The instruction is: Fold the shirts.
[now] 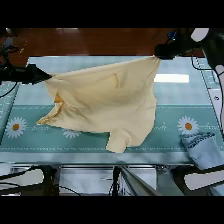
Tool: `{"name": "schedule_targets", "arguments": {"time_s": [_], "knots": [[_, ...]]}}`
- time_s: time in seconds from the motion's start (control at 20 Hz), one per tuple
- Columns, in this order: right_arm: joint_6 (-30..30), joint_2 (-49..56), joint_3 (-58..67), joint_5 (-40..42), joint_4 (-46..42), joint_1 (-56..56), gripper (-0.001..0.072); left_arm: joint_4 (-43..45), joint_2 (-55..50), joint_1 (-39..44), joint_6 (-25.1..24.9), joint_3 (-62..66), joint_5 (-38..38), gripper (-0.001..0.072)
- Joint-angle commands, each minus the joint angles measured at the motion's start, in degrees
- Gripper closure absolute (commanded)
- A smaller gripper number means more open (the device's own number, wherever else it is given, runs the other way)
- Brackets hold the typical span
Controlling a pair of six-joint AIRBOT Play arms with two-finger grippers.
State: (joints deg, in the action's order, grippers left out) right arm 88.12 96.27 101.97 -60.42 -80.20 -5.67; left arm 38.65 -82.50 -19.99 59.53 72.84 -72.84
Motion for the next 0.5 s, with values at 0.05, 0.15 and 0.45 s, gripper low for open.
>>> {"name": "schedule_targets", "arguments": {"time_s": [0.05,0.15,0.45], "knots": [[0.44,6.08,-0.02,2.93,2.08,-0.15,0.0688,-4.37,-8.48,0.76,-0.55,1.92,0.85,0.0684],[0.46,7.67,-0.02,2.32,3.39,-0.15,0.0683,-4.39,-10.97,1.09,-0.57,1.92,0.85,0.0646],[-3.30,2.16,0.52,-5.49,4.42,1.90,0.0314,-2.47,-12.11,-5.14,0.28,11.10,-9.35,0.0170]]}}
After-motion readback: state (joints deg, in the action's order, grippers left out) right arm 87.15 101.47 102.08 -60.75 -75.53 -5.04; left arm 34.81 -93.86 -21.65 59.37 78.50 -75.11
